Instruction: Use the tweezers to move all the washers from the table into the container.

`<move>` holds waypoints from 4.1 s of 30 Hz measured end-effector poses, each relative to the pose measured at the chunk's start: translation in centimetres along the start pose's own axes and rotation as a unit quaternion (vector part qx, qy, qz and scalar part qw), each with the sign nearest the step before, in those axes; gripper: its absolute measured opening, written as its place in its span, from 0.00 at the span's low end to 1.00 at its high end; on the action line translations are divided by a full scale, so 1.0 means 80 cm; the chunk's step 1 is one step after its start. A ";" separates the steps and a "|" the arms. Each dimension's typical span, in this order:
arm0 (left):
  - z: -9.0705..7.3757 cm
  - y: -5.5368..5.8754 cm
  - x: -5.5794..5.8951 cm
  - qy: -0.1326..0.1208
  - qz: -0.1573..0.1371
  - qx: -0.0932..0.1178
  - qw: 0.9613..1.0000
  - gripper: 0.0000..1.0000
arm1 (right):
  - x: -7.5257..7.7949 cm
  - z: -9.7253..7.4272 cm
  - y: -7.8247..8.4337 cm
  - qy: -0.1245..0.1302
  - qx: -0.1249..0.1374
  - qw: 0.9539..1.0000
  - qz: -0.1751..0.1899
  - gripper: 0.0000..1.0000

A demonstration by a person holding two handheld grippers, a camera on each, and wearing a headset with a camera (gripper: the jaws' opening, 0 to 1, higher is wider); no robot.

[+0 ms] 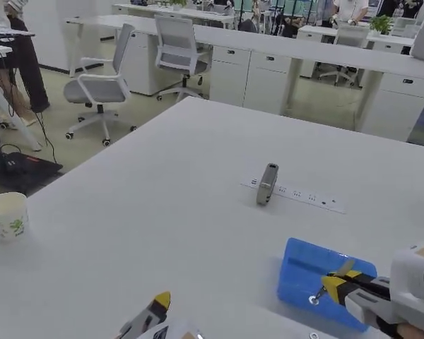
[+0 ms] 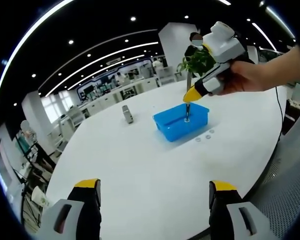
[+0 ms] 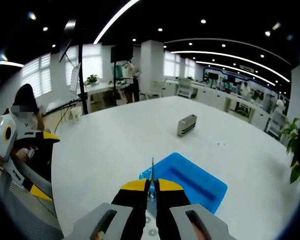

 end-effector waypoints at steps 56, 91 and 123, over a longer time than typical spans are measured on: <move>0.004 0.007 -0.010 -0.015 -0.004 -0.020 1.000 0.91 | 0.044 0.079 0.011 0.024 -0.045 0.999 0.016 0.02; 0.001 0.001 -0.007 -0.010 -0.002 -0.006 1.000 0.93 | 0.024 0.014 -0.012 0.006 0.020 0.999 0.030 0.03; 0.002 0.003 -0.007 -0.012 -0.002 -0.011 1.000 0.92 | 0.005 0.037 0.076 -0.006 -0.044 0.998 0.051 0.03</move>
Point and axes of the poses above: the centre of the closed fingertips' face, and the gripper's own axes: z roughly forward along the fingers, x roughly to its right, y roughly out of its underside, the point moved 2 cm from there along -z, roughly backward along the fingers, and after that the axes turned 14 degrees about -x, right-handed, at the moved point
